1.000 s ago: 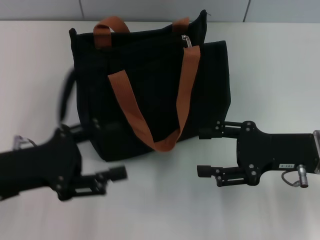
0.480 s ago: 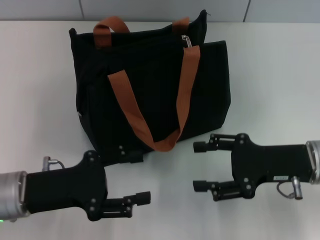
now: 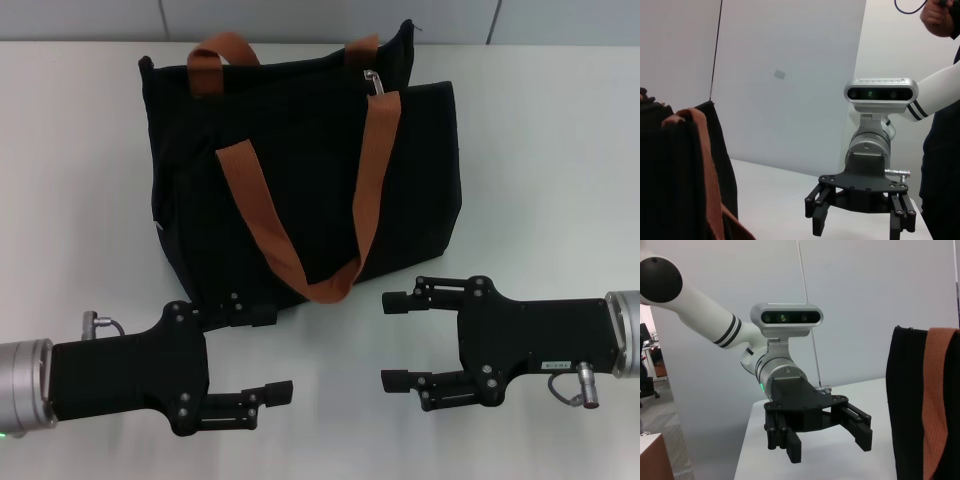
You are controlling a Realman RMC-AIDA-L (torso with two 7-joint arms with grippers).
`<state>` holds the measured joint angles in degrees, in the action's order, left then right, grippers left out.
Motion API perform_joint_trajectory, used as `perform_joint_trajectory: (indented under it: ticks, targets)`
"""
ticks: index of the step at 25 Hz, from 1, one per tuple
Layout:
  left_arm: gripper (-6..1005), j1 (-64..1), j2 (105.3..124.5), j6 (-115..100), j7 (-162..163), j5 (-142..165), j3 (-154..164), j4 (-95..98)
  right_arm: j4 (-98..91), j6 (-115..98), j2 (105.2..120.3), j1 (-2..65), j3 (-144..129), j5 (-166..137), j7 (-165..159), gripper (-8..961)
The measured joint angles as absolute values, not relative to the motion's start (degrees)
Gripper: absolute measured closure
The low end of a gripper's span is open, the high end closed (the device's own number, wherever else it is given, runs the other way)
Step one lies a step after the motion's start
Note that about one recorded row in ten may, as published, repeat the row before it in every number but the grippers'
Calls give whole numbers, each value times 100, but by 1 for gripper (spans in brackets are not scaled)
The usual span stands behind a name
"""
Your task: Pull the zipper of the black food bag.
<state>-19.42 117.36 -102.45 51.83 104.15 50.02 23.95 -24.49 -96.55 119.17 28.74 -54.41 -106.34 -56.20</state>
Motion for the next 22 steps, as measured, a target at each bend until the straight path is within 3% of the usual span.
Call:
perform_joint_trajectory:
  ticks: [22]
  targets:
    - [200,-1951,11733,-10274,5176,10424,5010,2390,-2390,-9604,11917,2872,-5440,-10625,-5616,165]
